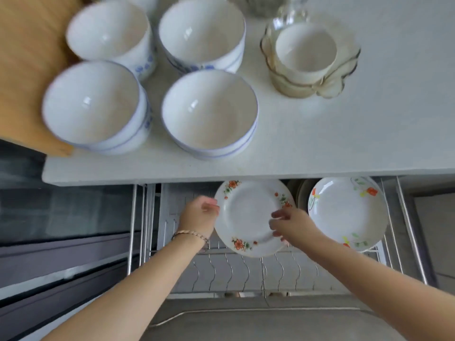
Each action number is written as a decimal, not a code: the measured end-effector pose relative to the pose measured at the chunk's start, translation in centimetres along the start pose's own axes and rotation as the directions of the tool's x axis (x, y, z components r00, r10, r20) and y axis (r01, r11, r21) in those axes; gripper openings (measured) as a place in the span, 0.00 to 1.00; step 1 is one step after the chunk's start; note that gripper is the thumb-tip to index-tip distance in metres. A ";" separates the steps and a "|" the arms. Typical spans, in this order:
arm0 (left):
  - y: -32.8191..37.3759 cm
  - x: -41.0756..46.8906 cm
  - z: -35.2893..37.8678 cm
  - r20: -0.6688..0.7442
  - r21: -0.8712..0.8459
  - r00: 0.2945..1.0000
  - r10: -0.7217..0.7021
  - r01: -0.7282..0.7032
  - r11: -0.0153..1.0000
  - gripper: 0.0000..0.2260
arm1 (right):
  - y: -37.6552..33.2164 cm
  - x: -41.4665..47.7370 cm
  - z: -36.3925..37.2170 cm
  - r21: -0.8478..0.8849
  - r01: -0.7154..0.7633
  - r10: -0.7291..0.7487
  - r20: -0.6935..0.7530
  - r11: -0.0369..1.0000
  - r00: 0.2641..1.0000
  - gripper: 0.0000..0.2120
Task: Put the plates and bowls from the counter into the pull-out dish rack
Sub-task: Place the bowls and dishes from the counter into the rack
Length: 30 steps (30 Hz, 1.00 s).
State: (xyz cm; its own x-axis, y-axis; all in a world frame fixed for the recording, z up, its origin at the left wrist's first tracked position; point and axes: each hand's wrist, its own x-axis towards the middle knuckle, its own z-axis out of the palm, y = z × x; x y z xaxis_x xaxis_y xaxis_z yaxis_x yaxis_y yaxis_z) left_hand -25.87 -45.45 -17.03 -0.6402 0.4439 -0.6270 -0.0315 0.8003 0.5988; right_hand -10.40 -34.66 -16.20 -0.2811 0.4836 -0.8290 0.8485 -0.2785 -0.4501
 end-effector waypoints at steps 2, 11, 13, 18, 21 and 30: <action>2.7 -1.4 -3.0 -0.097 -0.189 0.994 0.052 -0.069 0.979 0.11 | -4.5 -3.1 -1.7 0.121 0.141 -0.145 0.026 0.983 0.989 0.05; 11.5 -2.0 -9.5 0.153 -0.554 0.985 -0.083 0.155 0.818 0.22 | -16.7 -3.6 -2.0 0.382 0.162 -0.185 0.025 0.910 0.982 0.26; 11.9 -1.3 -9.3 0.146 -0.552 0.984 -0.100 0.165 0.817 0.15 | -16.3 -3.1 -1.0 0.448 0.185 -0.198 -0.019 0.875 0.980 0.21; 10.1 -2.9 -8.1 0.080 -0.443 0.997 0.000 0.036 0.896 0.19 | -12.6 -4.7 -1.0 0.402 0.347 -0.305 -0.168 0.847 0.938 0.24; 9.1 -6.9 -7.2 0.159 -0.357 0.983 0.094 -0.031 0.933 0.15 | -7.5 -7.4 -2.0 0.398 0.406 -0.360 -0.190 0.822 0.914 0.28; 2.5 -13.4 6.3 0.513 0.192 0.857 0.044 -0.165 0.967 0.22 | 11.0 -10.9 -6.5 0.157 0.101 -0.086 -0.097 0.983 0.992 0.32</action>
State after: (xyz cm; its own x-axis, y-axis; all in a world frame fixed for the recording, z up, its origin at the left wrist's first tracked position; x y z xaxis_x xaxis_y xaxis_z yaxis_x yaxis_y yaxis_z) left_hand -12.51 -46.87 -10.23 -0.1569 0.6228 -0.7665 0.2223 0.7784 0.5871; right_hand 4.89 -37.60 -9.93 -0.3084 0.5836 -0.7512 0.7351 -0.3549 -0.5776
